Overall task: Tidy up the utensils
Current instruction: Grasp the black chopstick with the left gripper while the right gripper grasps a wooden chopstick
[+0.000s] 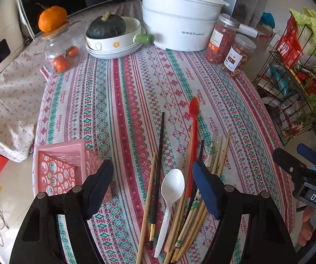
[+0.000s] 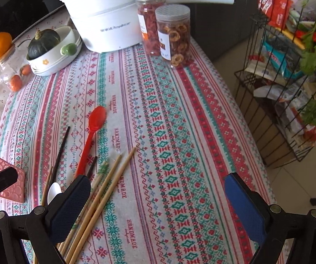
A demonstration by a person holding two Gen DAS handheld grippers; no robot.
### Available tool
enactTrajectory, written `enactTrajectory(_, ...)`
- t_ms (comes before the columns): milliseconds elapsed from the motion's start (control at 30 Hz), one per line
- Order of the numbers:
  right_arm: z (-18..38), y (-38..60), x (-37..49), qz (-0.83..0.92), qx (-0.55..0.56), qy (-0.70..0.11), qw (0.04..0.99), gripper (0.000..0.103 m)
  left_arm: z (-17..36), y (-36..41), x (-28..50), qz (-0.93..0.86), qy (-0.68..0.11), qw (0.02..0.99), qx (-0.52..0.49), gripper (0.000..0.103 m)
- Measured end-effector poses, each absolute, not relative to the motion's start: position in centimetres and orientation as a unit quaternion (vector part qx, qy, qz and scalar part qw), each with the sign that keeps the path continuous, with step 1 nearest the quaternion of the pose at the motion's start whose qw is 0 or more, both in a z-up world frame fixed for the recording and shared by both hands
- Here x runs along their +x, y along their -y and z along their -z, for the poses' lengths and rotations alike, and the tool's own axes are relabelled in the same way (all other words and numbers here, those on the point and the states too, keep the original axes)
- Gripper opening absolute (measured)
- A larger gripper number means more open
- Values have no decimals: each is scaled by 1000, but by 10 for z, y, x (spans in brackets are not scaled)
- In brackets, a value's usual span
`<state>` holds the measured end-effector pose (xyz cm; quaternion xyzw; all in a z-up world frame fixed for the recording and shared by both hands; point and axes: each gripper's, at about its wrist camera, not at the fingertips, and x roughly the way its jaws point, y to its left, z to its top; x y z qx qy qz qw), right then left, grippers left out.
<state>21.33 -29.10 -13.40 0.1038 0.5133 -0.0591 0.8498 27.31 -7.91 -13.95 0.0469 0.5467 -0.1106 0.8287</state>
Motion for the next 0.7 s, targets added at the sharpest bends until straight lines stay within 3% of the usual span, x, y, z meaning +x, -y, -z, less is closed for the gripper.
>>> enactTrajectory(233, 169, 306, 235, 36, 153, -551, 819, 90, 198, 95, 332, 100, -602, 792, 27, 35)
enactTrajectory(433, 177, 312, 243, 35, 164, -558, 813, 90, 226, 100, 356, 107, -618, 778, -6, 25)
enactTrajectory(600, 184, 314, 248, 35, 165, -565, 808, 90, 229, 115, 360, 100, -614, 782, 27, 19)
enactTrajectory(700, 191, 313, 251, 31, 169, -570, 804, 89, 232, 123, 362, 90, -610, 785, 57, 5)
